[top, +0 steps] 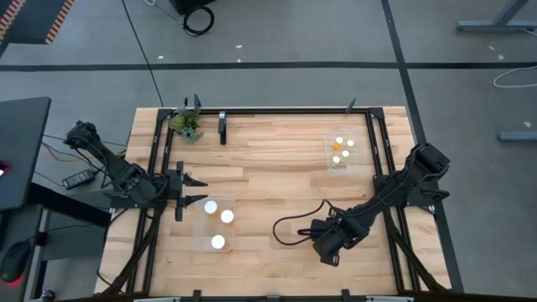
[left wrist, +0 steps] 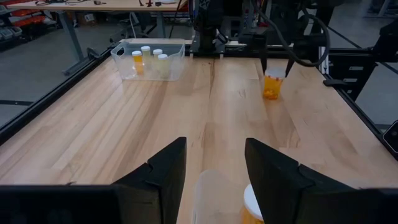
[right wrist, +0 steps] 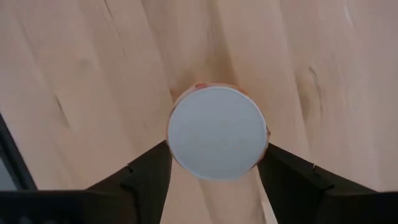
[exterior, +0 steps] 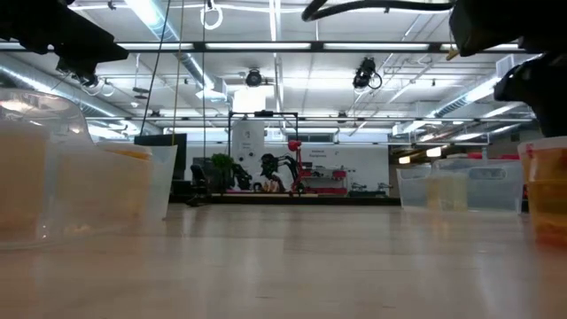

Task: Pick and place medicine bottles into bin by pill shape (circle, oval)
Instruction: Put the large orange pill bottle into the bottom transparent bin

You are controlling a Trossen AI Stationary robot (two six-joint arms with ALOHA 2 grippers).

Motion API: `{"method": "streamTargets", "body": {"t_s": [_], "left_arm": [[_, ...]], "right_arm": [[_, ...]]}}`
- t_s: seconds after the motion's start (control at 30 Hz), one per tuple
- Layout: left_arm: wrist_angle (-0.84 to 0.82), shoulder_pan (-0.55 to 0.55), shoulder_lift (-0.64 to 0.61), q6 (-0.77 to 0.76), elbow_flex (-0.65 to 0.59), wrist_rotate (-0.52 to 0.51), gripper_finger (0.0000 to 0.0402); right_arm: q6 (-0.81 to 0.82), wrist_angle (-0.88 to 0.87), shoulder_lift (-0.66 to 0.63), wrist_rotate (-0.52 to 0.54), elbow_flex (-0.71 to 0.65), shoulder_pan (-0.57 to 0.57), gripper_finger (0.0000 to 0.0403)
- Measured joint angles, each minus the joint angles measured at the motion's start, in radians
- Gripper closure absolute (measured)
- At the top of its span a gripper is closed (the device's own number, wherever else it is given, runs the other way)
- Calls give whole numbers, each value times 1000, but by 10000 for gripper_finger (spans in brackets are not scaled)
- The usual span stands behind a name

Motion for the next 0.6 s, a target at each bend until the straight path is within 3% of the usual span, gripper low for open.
{"method": "streamTargets", "body": {"t_s": [0.23,0.6], "left_arm": [[-4,0,0,-2,0,0,230],[-15,-1,0,-23,0,0,230]], "right_arm": [[-62,32,29,35,6,-17,173],[-75,32,25,100,8,-45,139]]}}
